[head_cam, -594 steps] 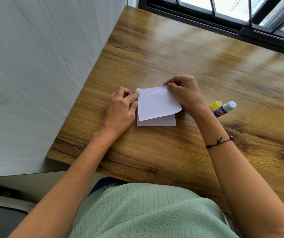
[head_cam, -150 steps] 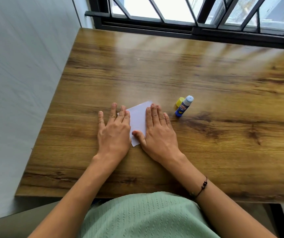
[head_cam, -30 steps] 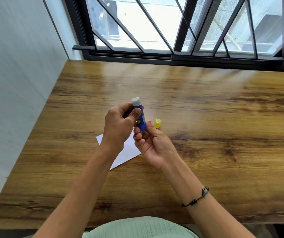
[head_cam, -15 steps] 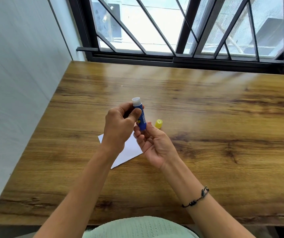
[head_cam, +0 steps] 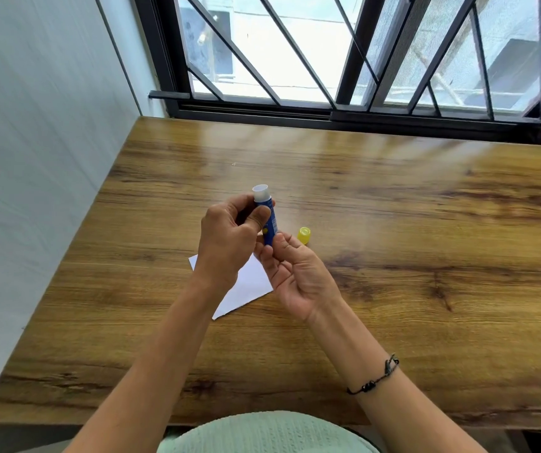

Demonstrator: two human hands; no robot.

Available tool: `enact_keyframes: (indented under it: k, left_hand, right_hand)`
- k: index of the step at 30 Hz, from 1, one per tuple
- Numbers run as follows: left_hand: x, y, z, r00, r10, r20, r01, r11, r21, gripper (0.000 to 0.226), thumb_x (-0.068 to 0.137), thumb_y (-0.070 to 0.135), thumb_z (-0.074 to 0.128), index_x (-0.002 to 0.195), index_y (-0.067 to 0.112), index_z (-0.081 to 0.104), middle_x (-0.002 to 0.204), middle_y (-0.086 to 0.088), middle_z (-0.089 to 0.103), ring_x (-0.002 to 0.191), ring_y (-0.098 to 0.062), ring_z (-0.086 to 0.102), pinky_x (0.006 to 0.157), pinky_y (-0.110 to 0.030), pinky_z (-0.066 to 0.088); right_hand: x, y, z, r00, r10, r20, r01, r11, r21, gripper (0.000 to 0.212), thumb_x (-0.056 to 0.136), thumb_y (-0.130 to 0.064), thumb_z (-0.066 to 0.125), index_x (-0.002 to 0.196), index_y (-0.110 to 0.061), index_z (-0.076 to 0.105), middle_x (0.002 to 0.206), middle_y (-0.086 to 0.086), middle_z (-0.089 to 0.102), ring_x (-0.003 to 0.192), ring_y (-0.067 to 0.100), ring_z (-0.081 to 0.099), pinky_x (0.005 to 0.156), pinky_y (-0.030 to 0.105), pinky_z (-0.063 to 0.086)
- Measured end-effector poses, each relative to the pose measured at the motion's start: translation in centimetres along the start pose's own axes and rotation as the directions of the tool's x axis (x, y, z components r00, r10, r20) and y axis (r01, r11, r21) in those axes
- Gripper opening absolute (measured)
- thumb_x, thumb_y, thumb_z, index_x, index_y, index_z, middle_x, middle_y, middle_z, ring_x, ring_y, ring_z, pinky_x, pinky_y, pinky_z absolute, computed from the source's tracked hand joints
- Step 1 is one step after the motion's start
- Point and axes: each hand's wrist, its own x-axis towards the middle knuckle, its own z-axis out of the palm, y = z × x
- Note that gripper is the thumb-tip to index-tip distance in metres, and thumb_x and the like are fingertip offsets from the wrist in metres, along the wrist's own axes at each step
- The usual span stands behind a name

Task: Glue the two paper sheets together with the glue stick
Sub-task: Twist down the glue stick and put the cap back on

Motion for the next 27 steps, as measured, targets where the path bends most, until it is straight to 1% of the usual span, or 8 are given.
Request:
enact_keyframes:
  k: [4,7,9,12,15,19,22,27]
  left_hand:
    - [0.07,-0.1,0.03,1.0,-0.014,-0.006,0.014,1.0,-0.007,0.016,0.085,0.004,0.057,0.093,0.015,0.066,0.082,0.005,0.066,0.078,-0.009,0.062,0.076,-0.023,0.053]
    - [0.12,-0.19,0.15,1.0,-0.016,-0.013,0.016,1.0,0.006,0.017,0.085,0.004,0.057,0.089,0.017,0.066,0.079,0.003,0.066,0.074,-0.012,0.061,0.071,-0.025,0.052]
    - [0.17,-0.24,0.23,1.0,-0.013,-0.016,0.013,1.0,0.017,0.017,0.085,0.004,0.057,0.088,0.018,0.066,0.078,0.003,0.066,0.072,-0.012,0.06,0.069,-0.023,0.052]
    - [0.19,-0.15,0.2,1.0,-0.008,-0.013,0.009,1.0,0.01,0.018,0.086,0.004,0.057,0.093,0.018,0.066,0.08,0.006,0.066,0.073,-0.006,0.061,0.071,-0.018,0.053]
    - [0.23,-0.09,0.12,1.0,-0.011,-0.008,0.011,1.0,0.001,0.017,0.085,0.003,0.057,0.094,0.015,0.066,0.082,0.006,0.066,0.079,-0.011,0.062,0.078,-0.025,0.054]
    - [0.32,-0.18,0.15,1.0,-0.013,-0.016,0.013,1.0,0.009,0.015,0.085,0.004,0.058,0.091,0.016,0.066,0.078,0.004,0.065,0.072,-0.013,0.06,0.072,-0.023,0.052]
    - [0.36,-0.31,0.12,1.0,-0.009,-0.019,0.01,1.0,0.019,0.015,0.085,0.005,0.057,0.088,0.017,0.066,0.074,0.002,0.065,0.068,-0.015,0.058,0.062,-0.018,0.052]
    - [0.23,-0.28,0.22,1.0,-0.007,-0.007,0.007,1.0,0.018,0.017,0.085,0.005,0.058,0.089,0.019,0.066,0.078,0.004,0.066,0.075,-0.015,0.06,0.073,-0.026,0.053]
  right_hand:
    - [0.0,0.05,-0.22,1.0,0.016,0.017,-0.015,0.999,-0.037,0.02,0.082,-0.01,0.057,0.099,0.001,0.059,0.072,0.014,0.07,0.066,0.02,0.07,0.056,0.019,0.055]
    - [-0.05,-0.13,-0.11,0.995,0.097,-0.019,-0.098,0.993,-0.059,0.038,0.092,-0.032,0.048,0.083,0.0,0.068,0.069,0.013,0.07,0.06,0.018,0.068,0.05,0.02,0.054]
    - [0.1,-0.23,-0.14,0.993,0.109,-0.032,-0.111,0.991,-0.068,0.047,0.094,-0.033,0.044,0.073,-0.001,0.071,0.063,0.01,0.067,0.052,0.015,0.063,0.044,0.017,0.05]
    - [0.37,-0.3,-0.15,0.997,0.074,-0.021,-0.075,0.996,-0.057,0.029,0.093,-0.022,0.047,0.085,0.0,0.065,0.062,0.009,0.065,0.051,0.012,0.059,0.045,0.015,0.048]
    - [0.57,-0.09,-0.36,1.0,0.001,0.005,0.0,0.998,-0.068,0.009,0.09,-0.009,0.05,0.095,-0.005,0.054,0.067,0.009,0.067,0.055,0.013,0.06,0.052,0.016,0.05]
    - [0.63,0.06,-0.49,0.997,0.077,0.029,-0.075,0.996,-0.047,0.027,0.086,-0.025,0.054,0.099,-0.002,0.057,0.069,0.01,0.065,0.056,0.014,0.06,0.052,0.019,0.051]
    - [0.73,0.01,-0.51,0.993,0.118,0.005,-0.118,0.992,-0.033,0.046,0.095,-0.036,0.04,0.082,-0.001,0.067,0.062,0.009,0.064,0.05,0.013,0.057,0.046,0.018,0.048]
    - [0.74,-0.16,-0.48,0.998,0.064,0.002,-0.064,0.997,-0.053,0.028,0.095,-0.02,0.042,0.093,0.001,0.06,0.062,0.009,0.064,0.051,0.011,0.057,0.045,0.015,0.047]
